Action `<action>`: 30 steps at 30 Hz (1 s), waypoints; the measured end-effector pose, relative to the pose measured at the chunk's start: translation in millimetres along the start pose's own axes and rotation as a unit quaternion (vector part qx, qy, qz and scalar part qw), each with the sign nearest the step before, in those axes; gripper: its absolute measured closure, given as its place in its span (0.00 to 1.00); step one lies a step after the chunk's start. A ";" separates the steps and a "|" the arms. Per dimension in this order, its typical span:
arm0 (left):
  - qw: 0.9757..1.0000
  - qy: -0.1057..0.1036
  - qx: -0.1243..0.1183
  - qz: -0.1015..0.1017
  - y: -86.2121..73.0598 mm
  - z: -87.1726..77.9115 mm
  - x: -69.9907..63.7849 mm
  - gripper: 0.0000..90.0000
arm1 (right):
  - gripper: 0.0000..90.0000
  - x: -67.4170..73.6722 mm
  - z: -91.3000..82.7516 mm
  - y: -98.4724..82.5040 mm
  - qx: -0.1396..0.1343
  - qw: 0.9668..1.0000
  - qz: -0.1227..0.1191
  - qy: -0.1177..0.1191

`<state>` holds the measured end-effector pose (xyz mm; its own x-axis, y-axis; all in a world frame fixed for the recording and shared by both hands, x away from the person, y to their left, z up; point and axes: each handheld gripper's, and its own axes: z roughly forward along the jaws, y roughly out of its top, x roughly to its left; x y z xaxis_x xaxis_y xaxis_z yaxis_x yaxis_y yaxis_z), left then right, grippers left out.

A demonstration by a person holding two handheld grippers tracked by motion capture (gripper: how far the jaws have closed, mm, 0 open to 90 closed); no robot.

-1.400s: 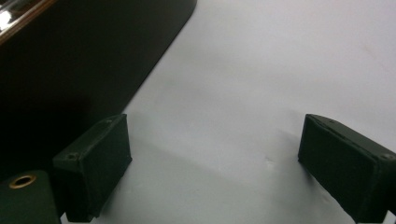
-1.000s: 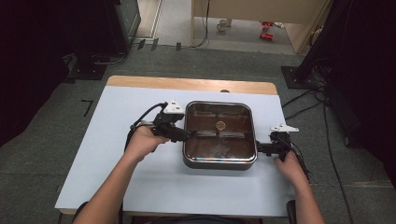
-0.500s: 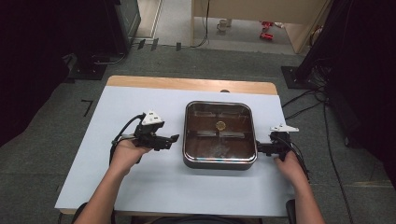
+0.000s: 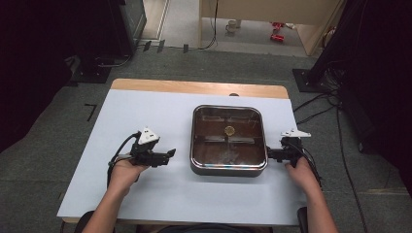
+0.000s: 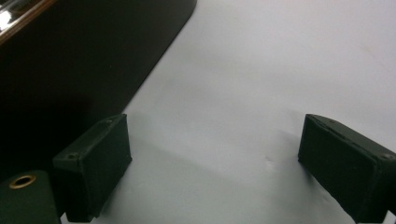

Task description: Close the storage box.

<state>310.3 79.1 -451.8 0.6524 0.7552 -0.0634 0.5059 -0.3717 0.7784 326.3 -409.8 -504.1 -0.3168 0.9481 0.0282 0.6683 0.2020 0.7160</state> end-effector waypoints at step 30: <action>0.999 0.028 0.035 0.016 -32.1 34.4 4.8 0.23 | 0.10 0.0 0.0 0.0 0.000 1.000 0.000 0.000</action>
<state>316.6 76.1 -498.6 0.6376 0.7704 -0.0020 0.5244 -0.4321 0.7337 326.3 -409.8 -504.1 -0.3167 0.9481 0.0283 0.6683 0.2018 0.7159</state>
